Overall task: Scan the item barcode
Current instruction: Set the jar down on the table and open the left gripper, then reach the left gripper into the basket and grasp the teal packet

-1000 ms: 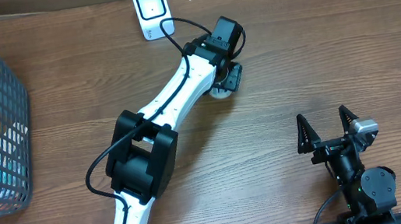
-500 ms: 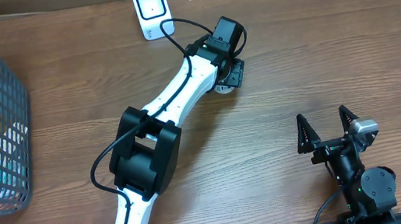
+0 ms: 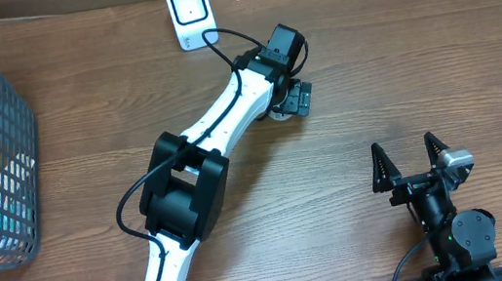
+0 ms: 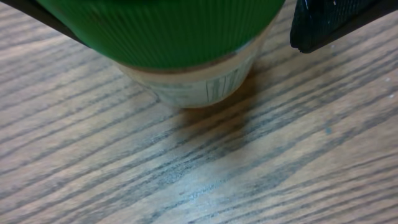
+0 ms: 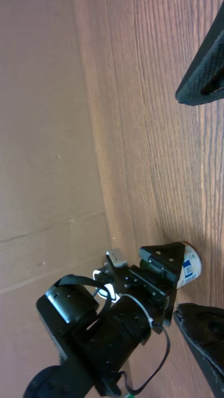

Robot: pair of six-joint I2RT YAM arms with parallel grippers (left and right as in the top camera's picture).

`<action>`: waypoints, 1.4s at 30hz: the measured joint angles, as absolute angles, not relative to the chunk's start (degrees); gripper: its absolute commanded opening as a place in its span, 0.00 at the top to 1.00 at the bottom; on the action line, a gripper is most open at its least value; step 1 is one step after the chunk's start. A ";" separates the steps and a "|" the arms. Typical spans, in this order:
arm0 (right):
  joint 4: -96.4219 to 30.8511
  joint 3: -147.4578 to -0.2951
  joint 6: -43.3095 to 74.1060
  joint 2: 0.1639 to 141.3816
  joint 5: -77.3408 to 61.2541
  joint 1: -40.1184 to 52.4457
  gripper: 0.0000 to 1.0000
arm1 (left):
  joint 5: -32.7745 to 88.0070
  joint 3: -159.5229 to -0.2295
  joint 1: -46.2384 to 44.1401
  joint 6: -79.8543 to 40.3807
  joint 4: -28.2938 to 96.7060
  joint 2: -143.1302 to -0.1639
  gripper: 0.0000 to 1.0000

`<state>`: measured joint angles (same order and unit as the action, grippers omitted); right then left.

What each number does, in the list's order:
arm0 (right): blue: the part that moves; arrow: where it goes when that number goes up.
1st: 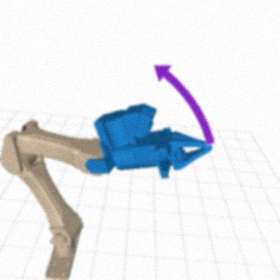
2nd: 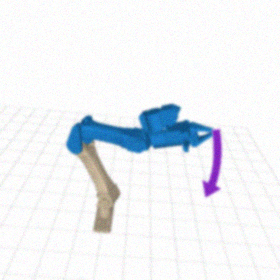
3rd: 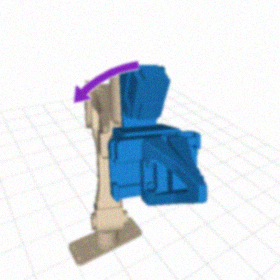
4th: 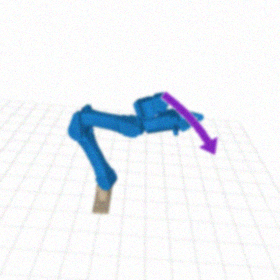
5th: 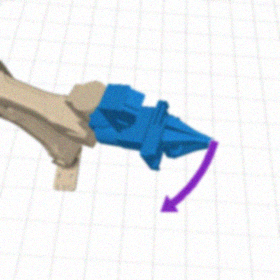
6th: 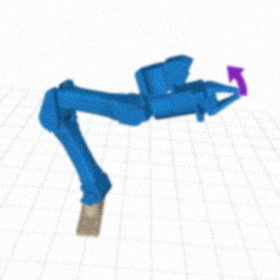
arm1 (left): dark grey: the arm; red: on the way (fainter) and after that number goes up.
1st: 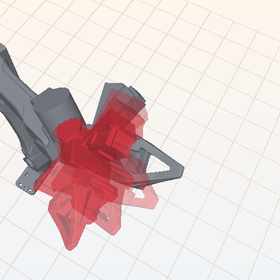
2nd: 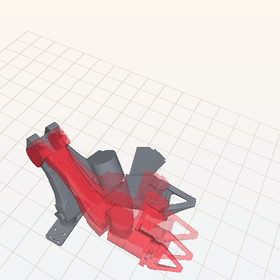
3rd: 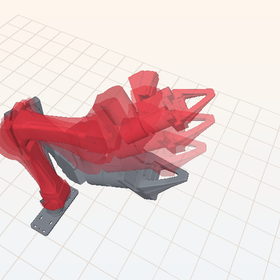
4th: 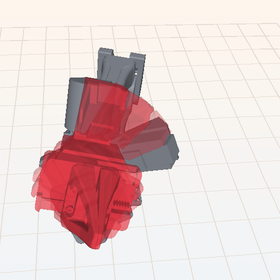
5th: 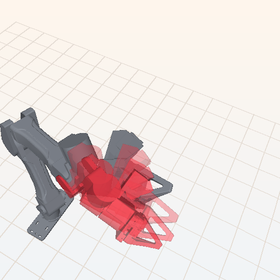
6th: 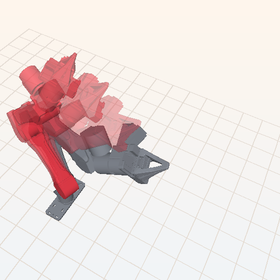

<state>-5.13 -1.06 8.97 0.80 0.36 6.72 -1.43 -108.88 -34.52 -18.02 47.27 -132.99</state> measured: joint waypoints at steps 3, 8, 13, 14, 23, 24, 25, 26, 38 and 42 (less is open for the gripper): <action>-5.15 -1.06 8.97 0.80 0.38 6.72 0.00 | -1.06 -111.74 -34.44 -17.80 50.98 -132.46 0.00; -5.15 -1.06 8.95 0.80 0.36 6.72 0.00 | -0.19 -119.02 -33.85 -16.23 60.14 -127.96 0.00; -5.13 -1.06 8.97 0.80 0.36 6.72 0.00 | 0.05 -124.60 -32.42 -14.31 64.40 -119.59 0.00; -5.13 -1.06 8.97 0.80 0.38 6.72 0.00 | 0.12 -125.16 -32.05 -13.87 64.90 -117.84 0.00; -5.15 -1.06 8.95 0.80 0.36 6.72 0.00 | 1.08 -125.97 -20.73 -11.77 71.88 -104.90 0.01; -5.15 -1.06 8.97 0.80 0.36 6.72 0.00 | 1.52 -125.97 -18.15 -11.79 72.64 -103.81 0.00; -5.13 -1.06 8.97 0.80 0.38 6.72 0.00 | 1.91 -125.97 -15.64 -11.79 73.14 -102.80 0.00; -5.10 -1.06 8.97 0.80 0.36 6.72 0.00 | 2.68 -125.97 -12.69 -11.79 73.58 -101.71 0.00; -5.15 -1.06 8.95 0.80 0.36 6.72 0.00 | 6.20 -125.99 29.02 -18.17 76.53 -89.60 0.00; -5.13 -1.06 8.97 0.80 0.38 6.72 0.00 | 6.28 -124.88 39.20 -20.01 77.62 -90.41 0.03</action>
